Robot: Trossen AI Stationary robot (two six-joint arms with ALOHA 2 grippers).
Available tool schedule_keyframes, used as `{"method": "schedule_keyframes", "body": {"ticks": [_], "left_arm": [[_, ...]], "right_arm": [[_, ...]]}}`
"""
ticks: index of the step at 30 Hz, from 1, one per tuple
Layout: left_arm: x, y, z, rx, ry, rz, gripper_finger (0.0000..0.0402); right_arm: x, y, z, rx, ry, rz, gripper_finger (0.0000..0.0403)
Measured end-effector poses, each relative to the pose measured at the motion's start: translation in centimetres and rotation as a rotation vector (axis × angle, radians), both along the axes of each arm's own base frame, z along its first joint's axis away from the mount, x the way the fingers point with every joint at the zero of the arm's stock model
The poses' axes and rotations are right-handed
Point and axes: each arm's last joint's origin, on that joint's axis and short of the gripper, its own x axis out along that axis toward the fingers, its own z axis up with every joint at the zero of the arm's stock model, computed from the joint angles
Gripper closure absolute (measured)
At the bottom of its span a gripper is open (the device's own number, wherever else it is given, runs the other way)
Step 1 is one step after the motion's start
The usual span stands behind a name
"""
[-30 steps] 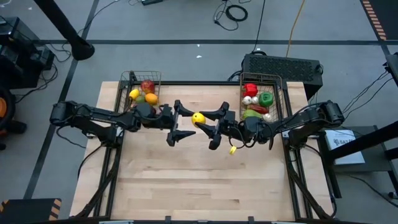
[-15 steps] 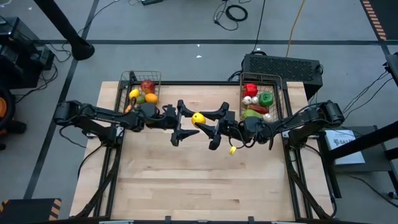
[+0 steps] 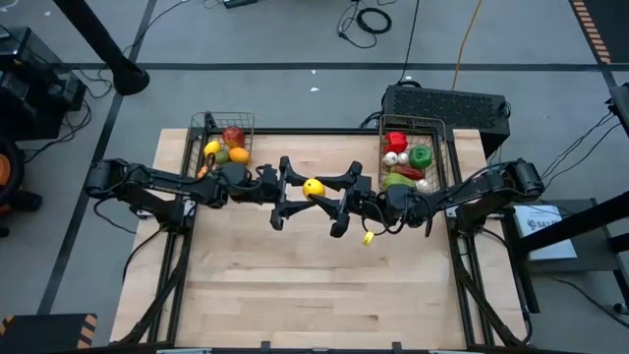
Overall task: Sort produce into baskets
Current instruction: Put the lemon into the left wire basket
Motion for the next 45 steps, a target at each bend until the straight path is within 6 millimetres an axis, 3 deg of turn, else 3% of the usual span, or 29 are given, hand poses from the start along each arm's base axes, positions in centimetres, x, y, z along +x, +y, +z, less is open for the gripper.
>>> {"method": "schedule_keyframes", "body": {"ticks": [28,31,39,45], "left_arm": [[0.0,0.1,-0.1,0.024,0.01,-0.017,0.0165],[0.0,0.1,-0.2,0.024,0.021,-0.019,0.0165],[0.0,-0.1,-0.3,0.025,0.03,-0.065,0.0165],[-0.5,0.2,-0.1,0.024,0.058,-0.056,0.0165]], "right_arm": [[0.0,0.0,-0.1,-0.016,0.011,-0.008,0.0199],[-0.1,0.0,-0.1,-0.021,0.019,-0.03,0.0175],[-0.7,0.6,0.7,-0.06,0.005,-0.076,0.0066],[-2.7,1.5,2.7,-0.113,0.021,-0.172,0.0033]]}}
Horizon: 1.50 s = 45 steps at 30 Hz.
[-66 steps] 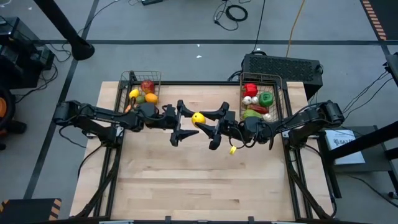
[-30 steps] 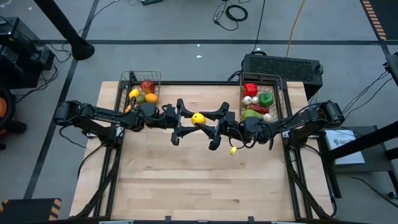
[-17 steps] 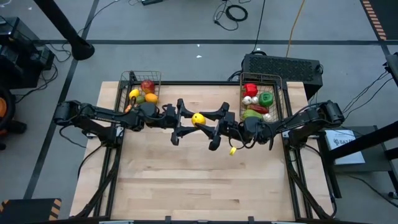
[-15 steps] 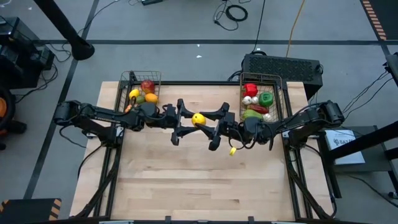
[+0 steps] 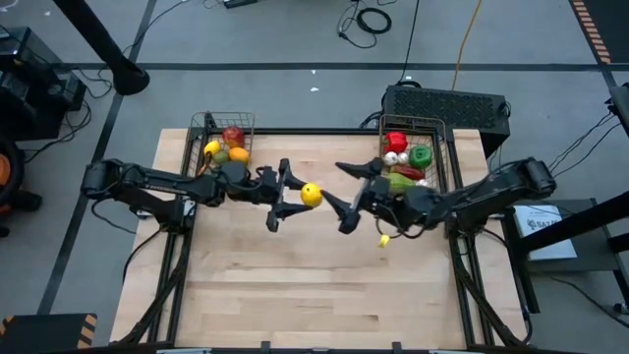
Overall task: Sort produce into baskets
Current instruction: Put the lemon into the left wire basket
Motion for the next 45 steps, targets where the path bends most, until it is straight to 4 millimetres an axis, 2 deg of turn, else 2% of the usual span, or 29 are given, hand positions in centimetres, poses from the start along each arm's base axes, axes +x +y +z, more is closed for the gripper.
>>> {"method": "schedule_keyframes", "body": {"ticks": [4,7,13,18,23,29,35,39,45], "left_arm": [[-1.3,1.1,0.4,-0.009,0.089,0.057,0.0165],[-2.9,2.1,0.6,-0.01,0.186,0.177,0.0166],[-6.1,4.5,0.3,0.072,0.387,0.656,0.0166],[-8.2,6.6,-1.1,0.163,0.596,1.07,0.0166],[-9.7,8.2,-2.3,0.166,0.736,1.327,0.0166],[-10.8,10.5,-3.6,0.051,0.806,1.481,0.0159],[-12.1,12.7,-5.8,-0.045,0.991,1.55,0.0158],[-12.1,13.6,-6.8,-0.078,1.053,1.533,0.0157],[-11.5,13.9,-8.3,-0.101,1.17,1.388,0.0154]], "right_arm": [[-2.1,0.9,1.2,-0.025,0.078,-0.07,0.0031],[-3.4,1.5,1.5,-0.05,0.151,-0.056,0.0033],[-4.5,2.0,1.3,-0.09,0.253,-0.024,0.0042],[-4.7,1.9,0.9,-0.137,0.318,-0.029,0.0049],[-4.7,1.8,0.7,-0.166,0.351,-0.053,0.005],[-4.7,1.8,0.7,-0.161,0.35,-0.053,0.005],[-4.7,1.8,1.0,-0.15,0.324,-0.053,0.005],[-4.7,1.8,1.1,-0.161,0.32,-0.056,0.005],[-4.7,1.8,1.0,-0.169,0.325,-0.057,0.005]]}}
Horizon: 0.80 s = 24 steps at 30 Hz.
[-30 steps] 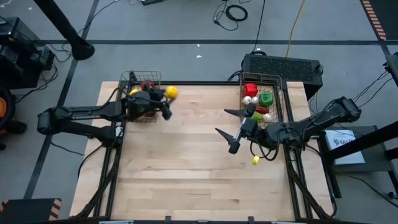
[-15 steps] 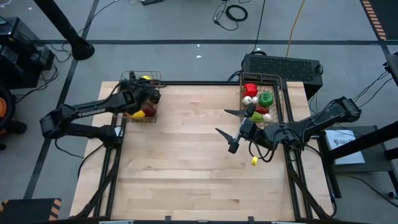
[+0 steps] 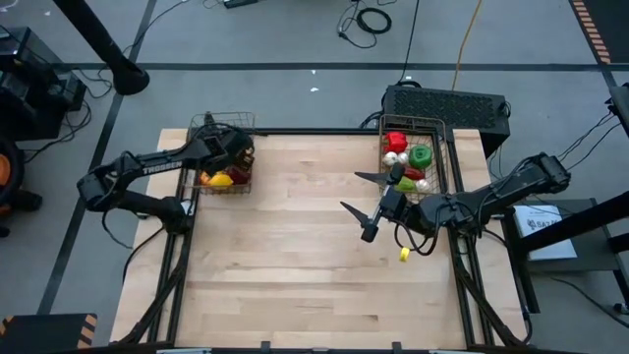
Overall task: Sort produce into baskets
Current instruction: Put the lemon into the left wire basket, then return to Home Position
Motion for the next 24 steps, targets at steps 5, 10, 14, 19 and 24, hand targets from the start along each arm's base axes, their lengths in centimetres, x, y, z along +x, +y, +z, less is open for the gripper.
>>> {"method": "schedule_keyframes", "body": {"ticks": [5,10,14,19,24], "left_arm": [[0.0,0.0,-0.6,-0.022,0.046,0.006,0.0127],[-0.3,-0.7,0.1,-0.009,0.044,0.007,0.0081],[-0.8,-1.6,1.3,0.026,0.013,-0.012,0.0048],[-1.5,-3.0,4.1,0.084,-0.086,-0.044,0.0035],[-2.2,-6.0,8.6,0.096,-0.36,-0.244,0.0034]], "right_arm": [[0.0,0.0,0.0,0.0,0.001,0.0,0.005],[0.0,0.0,0.0,0.002,-0.001,0.001,0.005],[0.0,0.0,0.0,0.007,-0.003,0.002,0.005],[0.0,0.0,0.0,0.019,-0.009,0.002,0.005],[0.0,0.0,-0.2,0.017,0.008,0.003,0.005]]}}
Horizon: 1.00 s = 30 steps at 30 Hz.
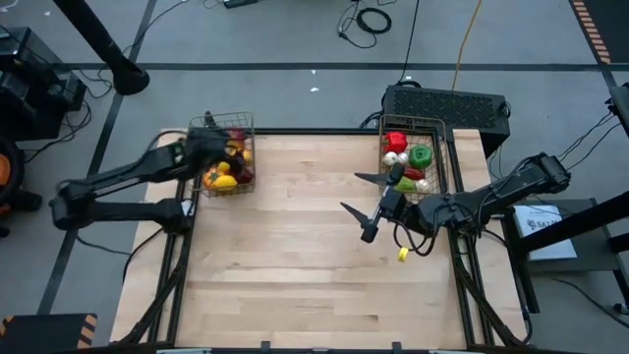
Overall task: Sort produce into baskets
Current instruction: Return to Home Position
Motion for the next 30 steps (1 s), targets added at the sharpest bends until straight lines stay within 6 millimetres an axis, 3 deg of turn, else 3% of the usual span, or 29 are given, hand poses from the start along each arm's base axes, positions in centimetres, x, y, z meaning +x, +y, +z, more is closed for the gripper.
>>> {"method": "schedule_keyframes", "body": {"ticks": [5,9,12,17,26,28,30], "left_arm": [[-1.8,-3.8,3.0,0.03,-0.298,-0.318,0.0034],[-3.2,-6.0,2.8,0.047,-0.447,-0.529,0.0041],[-3.8,-7.0,1.9,0.085,-0.53,-0.665,0.0068],[-3.7,-8.0,-1.0,0.082,-0.584,-0.78,0.015],[-2.9,-9.9,-5.9,0.089,-0.595,-0.951,0.0349],[-2.8,-10.2,-7.0,0.079,-0.586,-0.976,0.0385],[-2.8,-10.4,-8.2,0.071,-0.583,-0.985,0.0393]], "right_arm": [[0.0,0.0,-0.8,-0.009,0.075,0.002,0.005],[0.0,0.0,-1.1,0.005,0.095,0.013,0.0058],[0.1,0.2,-1.2,0.016,0.099,0.089,0.0084],[-0.2,0.2,-2.1,0.013,0.199,0.106,0.0169],[-1.1,-0.2,-5.1,0.113,0.331,0.179,0.0383],[-1.6,-0.4,-5.9,0.122,0.339,0.181,0.0393],[-1.9,-0.7,-6.4,0.137,0.309,0.175,0.0387]]}}
